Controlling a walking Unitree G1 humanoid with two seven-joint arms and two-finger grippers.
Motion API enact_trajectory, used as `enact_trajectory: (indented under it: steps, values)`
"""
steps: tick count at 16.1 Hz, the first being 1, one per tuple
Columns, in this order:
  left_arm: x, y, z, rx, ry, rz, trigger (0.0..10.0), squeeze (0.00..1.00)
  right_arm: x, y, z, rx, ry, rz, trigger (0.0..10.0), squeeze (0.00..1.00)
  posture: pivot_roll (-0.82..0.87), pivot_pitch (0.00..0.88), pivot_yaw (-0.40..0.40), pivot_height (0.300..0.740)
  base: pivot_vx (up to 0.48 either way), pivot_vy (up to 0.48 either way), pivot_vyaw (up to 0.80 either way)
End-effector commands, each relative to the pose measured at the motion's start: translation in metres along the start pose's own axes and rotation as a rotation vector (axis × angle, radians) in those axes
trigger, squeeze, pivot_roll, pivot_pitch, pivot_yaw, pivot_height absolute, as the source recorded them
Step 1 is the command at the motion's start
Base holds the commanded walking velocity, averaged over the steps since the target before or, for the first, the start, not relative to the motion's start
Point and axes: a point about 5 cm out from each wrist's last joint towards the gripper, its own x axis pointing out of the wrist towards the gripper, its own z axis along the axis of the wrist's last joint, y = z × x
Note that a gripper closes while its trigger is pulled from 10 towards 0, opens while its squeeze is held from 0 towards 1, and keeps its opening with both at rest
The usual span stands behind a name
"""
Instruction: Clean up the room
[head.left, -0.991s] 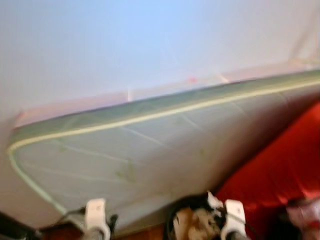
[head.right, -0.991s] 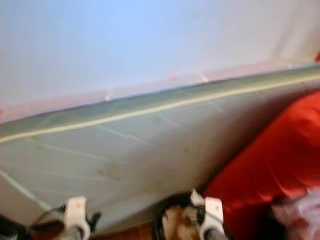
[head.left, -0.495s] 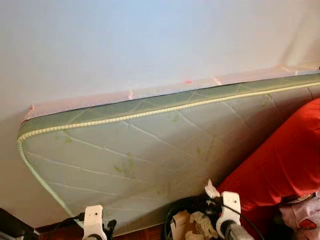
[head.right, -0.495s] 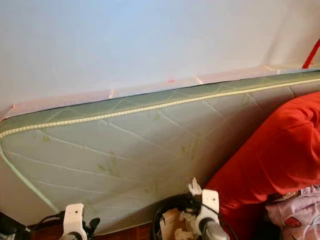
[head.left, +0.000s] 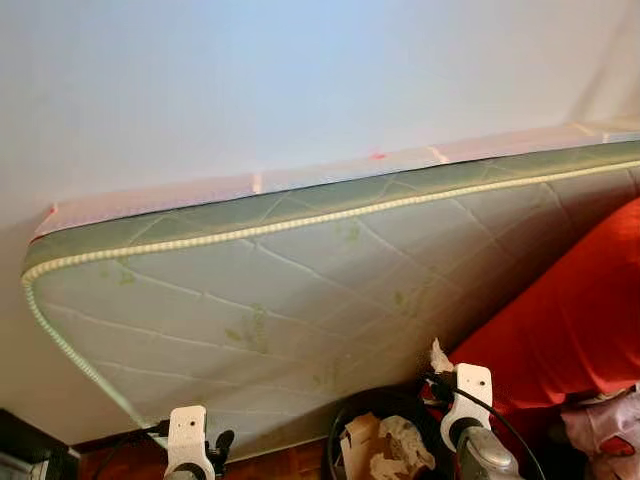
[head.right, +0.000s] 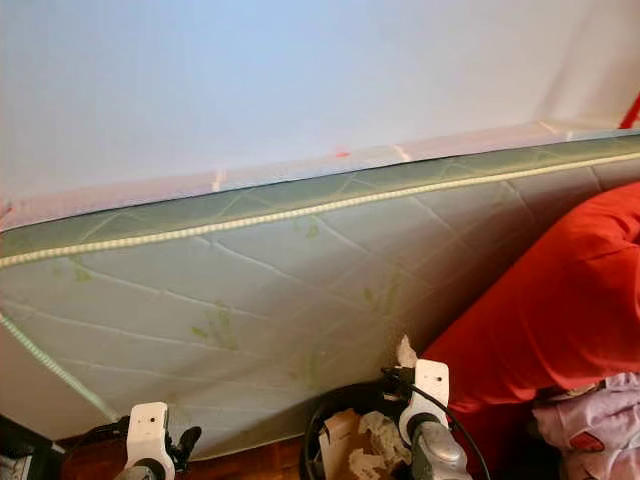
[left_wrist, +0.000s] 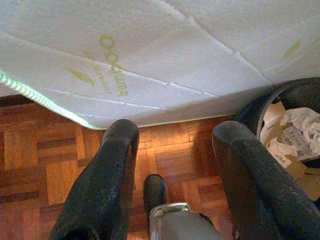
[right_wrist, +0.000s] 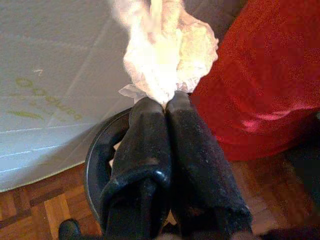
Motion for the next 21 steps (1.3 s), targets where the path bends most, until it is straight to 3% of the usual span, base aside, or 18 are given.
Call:
enact_trajectory:
  steps: [1,8,13,14,15,21]
  values:
    - [-0.001,0.001,-0.002,0.009,0.014,0.008,10.0,0.0,-0.001,-0.001,-0.004,0.022,0.02,0.0,10.0,0.0,0.13,0.072,-0.028,0.74,0.0,0.0,0.0]
    - [-0.001,0.0,-0.002,0.004,0.01,0.001,10.0,0.0,-0.006,-0.006,-0.018,-0.024,0.099,0.031,10.0,0.0,0.14,0.082,-0.032,0.74,0.0,0.0,0.0]
    - [-0.002,-0.002,0.0,-0.007,-0.046,-0.026,10.0,0.0,-0.008,-0.016,-0.016,-0.002,0.053,0.017,10.0,0.0,0.14,0.096,-0.037,0.74,0.0,0.0,0.0]
    - [0.009,-0.016,0.032,0.0,-0.137,-0.052,10.0,0.0,-0.006,-0.008,-0.015,-0.005,0.056,0.027,10.0,0.0,0.13,0.099,-0.036,0.735,0.0,0.0,0.0]
    - [0.012,-0.019,0.04,0.001,-0.156,-0.056,10.0,0.0,-0.006,-0.006,-0.015,-0.003,0.054,0.032,10.0,0.0,0.13,0.102,-0.038,0.725,0.0,0.0,0.0]
    - [0.01,-0.018,0.033,-0.014,-0.142,-0.056,10.0,0.0,-0.004,0.002,-0.015,-0.02,0.062,0.051,10.0,0.0,0.13,0.112,-0.048,0.656,0.0,0.0,0.0]
